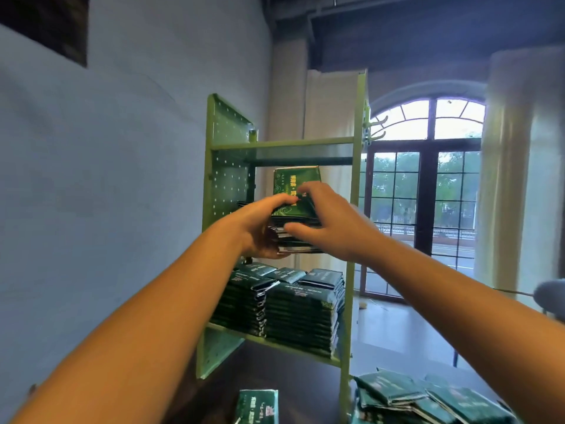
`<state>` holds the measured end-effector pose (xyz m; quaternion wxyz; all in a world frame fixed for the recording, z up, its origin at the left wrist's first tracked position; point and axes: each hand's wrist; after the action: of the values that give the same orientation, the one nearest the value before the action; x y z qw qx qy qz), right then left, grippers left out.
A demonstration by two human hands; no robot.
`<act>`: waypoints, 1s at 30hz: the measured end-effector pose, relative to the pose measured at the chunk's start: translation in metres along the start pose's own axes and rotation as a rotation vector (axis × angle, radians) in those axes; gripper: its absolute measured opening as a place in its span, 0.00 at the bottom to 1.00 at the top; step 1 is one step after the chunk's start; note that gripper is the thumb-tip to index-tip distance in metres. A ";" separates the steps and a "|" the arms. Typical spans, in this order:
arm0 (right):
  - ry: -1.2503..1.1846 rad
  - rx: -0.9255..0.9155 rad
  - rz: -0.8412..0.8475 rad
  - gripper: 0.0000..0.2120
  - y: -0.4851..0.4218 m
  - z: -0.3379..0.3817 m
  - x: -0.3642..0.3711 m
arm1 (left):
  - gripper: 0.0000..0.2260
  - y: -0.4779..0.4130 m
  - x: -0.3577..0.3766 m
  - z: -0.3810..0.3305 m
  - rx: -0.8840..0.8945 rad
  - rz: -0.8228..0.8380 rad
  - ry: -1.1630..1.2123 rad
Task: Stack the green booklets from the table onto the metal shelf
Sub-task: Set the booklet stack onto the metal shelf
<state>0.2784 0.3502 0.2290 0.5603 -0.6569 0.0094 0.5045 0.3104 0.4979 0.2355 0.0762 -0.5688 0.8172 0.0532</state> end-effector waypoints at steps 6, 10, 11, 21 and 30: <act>0.181 0.021 0.167 0.42 -0.007 -0.021 0.010 | 0.16 -0.031 0.003 -0.002 -0.040 0.026 -0.032; 0.303 0.057 0.154 0.38 -0.014 -0.026 0.020 | 0.17 -0.045 0.001 -0.004 -0.053 0.006 -0.064; 0.319 0.065 0.155 0.37 -0.015 -0.027 0.021 | 0.17 -0.046 0.000 -0.003 -0.055 -0.002 -0.086; 0.356 0.132 0.217 0.34 -0.033 -0.038 0.026 | 0.20 -0.063 -0.010 0.035 0.417 -0.734 -0.470; 0.416 0.216 0.276 0.34 -0.063 -0.047 0.044 | 0.13 -0.097 -0.025 0.115 0.599 -0.940 -0.933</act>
<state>0.3674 0.3626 0.2392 0.5391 -0.6752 0.2677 0.4265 0.4169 0.5077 0.1268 0.5841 -0.7326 0.3485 0.0258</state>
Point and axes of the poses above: each hand's wrist, its own y-axis away from the middle knuckle, its own x-axis out of the palm, z = x × y, and after that the axes turned 10 degrees about -y, right-handed
